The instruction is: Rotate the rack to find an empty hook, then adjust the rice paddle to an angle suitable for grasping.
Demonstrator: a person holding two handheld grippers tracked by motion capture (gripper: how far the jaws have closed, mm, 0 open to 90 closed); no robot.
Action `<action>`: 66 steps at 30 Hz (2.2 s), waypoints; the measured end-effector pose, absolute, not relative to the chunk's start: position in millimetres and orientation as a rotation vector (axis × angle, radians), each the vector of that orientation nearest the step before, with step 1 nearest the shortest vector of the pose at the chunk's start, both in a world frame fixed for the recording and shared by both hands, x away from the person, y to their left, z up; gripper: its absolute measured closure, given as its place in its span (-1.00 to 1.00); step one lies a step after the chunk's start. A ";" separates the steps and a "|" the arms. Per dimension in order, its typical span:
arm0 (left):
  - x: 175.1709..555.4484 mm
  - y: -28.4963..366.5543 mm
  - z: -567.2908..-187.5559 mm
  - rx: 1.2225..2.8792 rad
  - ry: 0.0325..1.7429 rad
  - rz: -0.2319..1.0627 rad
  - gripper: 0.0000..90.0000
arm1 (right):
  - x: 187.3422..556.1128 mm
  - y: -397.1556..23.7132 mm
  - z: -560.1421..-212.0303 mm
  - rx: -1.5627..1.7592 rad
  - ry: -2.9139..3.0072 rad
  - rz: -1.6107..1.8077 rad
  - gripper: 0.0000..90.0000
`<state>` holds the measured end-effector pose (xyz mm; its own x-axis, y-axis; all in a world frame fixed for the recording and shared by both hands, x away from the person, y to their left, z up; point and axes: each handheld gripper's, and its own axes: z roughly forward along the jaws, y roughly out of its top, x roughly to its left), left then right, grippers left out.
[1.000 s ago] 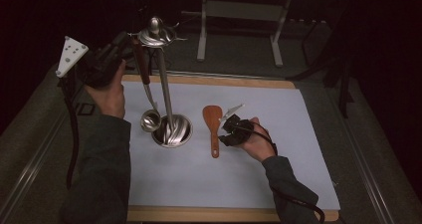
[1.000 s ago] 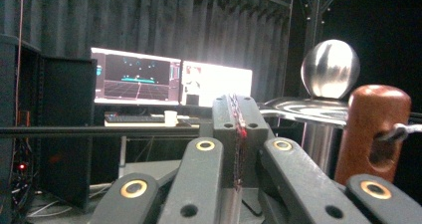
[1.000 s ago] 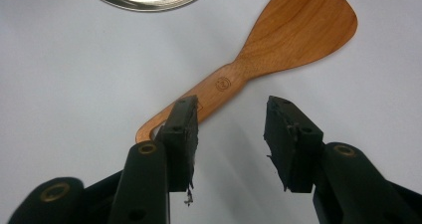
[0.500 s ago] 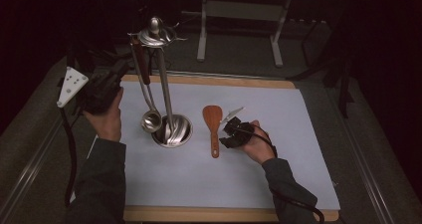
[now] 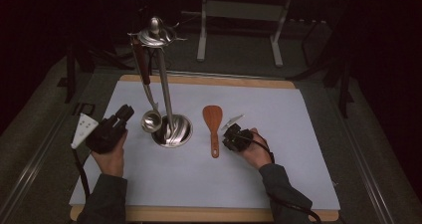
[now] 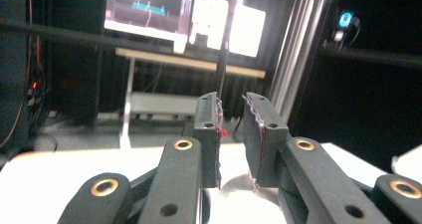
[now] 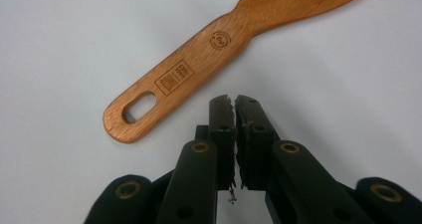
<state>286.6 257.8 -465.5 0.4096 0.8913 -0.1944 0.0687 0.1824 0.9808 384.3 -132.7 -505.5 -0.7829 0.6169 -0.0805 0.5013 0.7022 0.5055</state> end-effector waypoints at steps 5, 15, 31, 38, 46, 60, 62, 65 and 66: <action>283.5 259.4 -494.0 1.280 1.043 0.708 0.71 | 384.8 -127.9 -511.8 0.890 2.676 0.671 0.93; 287.1 268.0 -515.5 1.289 1.137 0.710 0.70 | 373.3 -101.3 -510.9 0.769 2.732 0.637 0.97; 290.5 272.4 -521.8 1.283 1.172 0.692 0.71 | 387.2 -54.9 -513.5 0.741 2.787 0.765 0.91; 291.0 272.7 -522.7 1.281 1.179 0.688 0.71 | 398.6 -76.3 -496.8 0.820 2.711 0.855 0.88; 289.9 272.9 -522.8 1.278 1.180 0.681 0.71 | 425.7 -91.7 -492.9 0.966 2.597 0.871 0.97; 289.0 275.4 -522.9 1.263 1.180 0.666 0.71 | 460.4 -76.9 -516.3 1.128 2.521 0.846 1.00; 289.2 275.9 -523.2 1.261 1.182 0.665 0.71 | 462.0 -76.4 -517.5 1.136 2.521 0.848 1.00; 289.2 276.7 -523.3 1.258 1.182 0.664 0.71 | 465.6 -73.0 -519.5 1.138 2.505 0.816 1.00; 289.2 276.7 -523.3 1.258 1.182 0.664 0.71 | 466.7 -72.8 -519.5 1.132 2.499 0.798 1.00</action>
<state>289.2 276.7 -523.3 0.3150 0.8994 -0.3032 0.2092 0.2458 0.9465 466.7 -72.8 -519.5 -0.6523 0.7575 -0.0284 0.6007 0.5394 0.5901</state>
